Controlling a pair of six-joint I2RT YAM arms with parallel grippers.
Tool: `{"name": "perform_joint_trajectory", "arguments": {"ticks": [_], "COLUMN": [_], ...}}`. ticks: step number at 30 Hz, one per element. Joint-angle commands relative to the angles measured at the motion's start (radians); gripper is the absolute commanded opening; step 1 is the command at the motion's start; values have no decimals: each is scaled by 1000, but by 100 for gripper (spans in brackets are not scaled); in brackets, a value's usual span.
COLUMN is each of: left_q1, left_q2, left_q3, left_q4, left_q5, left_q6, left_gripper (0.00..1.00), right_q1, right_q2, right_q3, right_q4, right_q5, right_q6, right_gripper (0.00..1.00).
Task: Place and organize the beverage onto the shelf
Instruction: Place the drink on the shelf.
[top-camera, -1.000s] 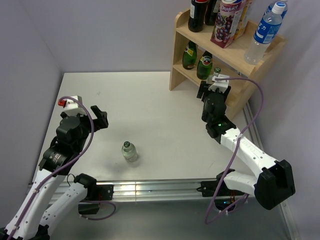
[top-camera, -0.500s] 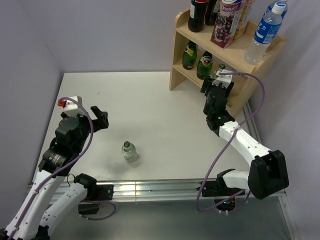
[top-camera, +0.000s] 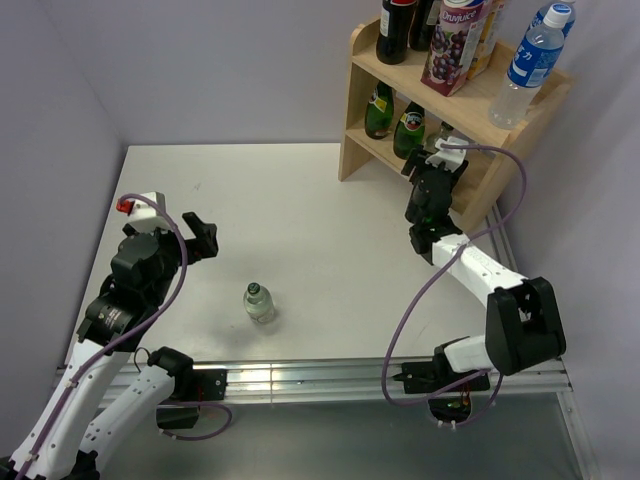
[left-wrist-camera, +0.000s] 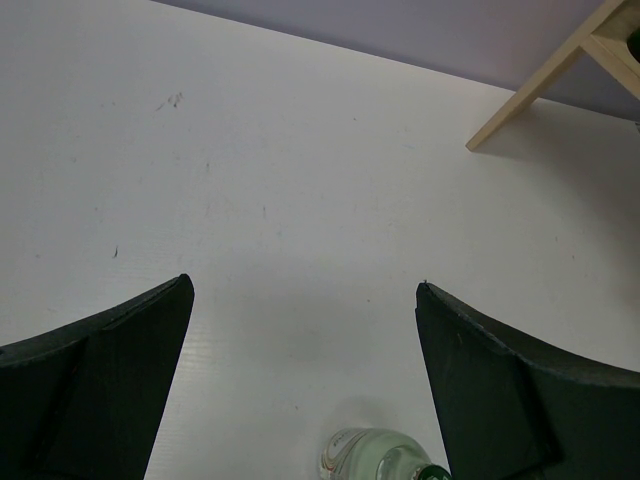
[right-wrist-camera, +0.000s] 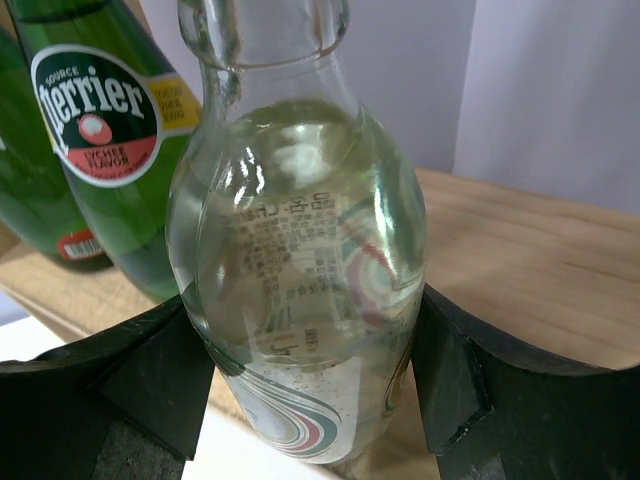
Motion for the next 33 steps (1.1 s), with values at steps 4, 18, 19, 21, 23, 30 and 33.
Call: {"name": "perform_joint_trajectory", "arguments": {"ticks": [4, 18, 19, 21, 23, 30, 33], "left_q1": [6, 6, 4, 6, 4, 6, 4], "left_q2": [10, 25, 25, 21, 10, 15, 13], "left_q3": [-7, -10, -10, -12, -15, -15, -16], "left_q4": [38, 38, 35, 35, 40, 40, 40], "left_q5": [32, 40, 35, 34, 34, 32, 32], "left_q6": [-5, 0, -2, -2, 0, 1, 3], "left_gripper": [100, 99, 99, 100, 99, 100, 100], "right_q1": [-17, -61, -64, -70, -75, -83, -84], "right_q2": [67, 175, 189, 210, 225, 247, 267], "right_q3": [7, 33, 35, 42, 55, 79, 87], "right_q4": [198, 175, 178, 176, 173, 149, 139], "right_q5": [-15, -84, -91, -101, -109, -140, -146], "right_q6": [-4, 3, 3, 3, 2, 17, 26], "right_gripper": [0, 5, 6, 8, 9, 16, 16]}}
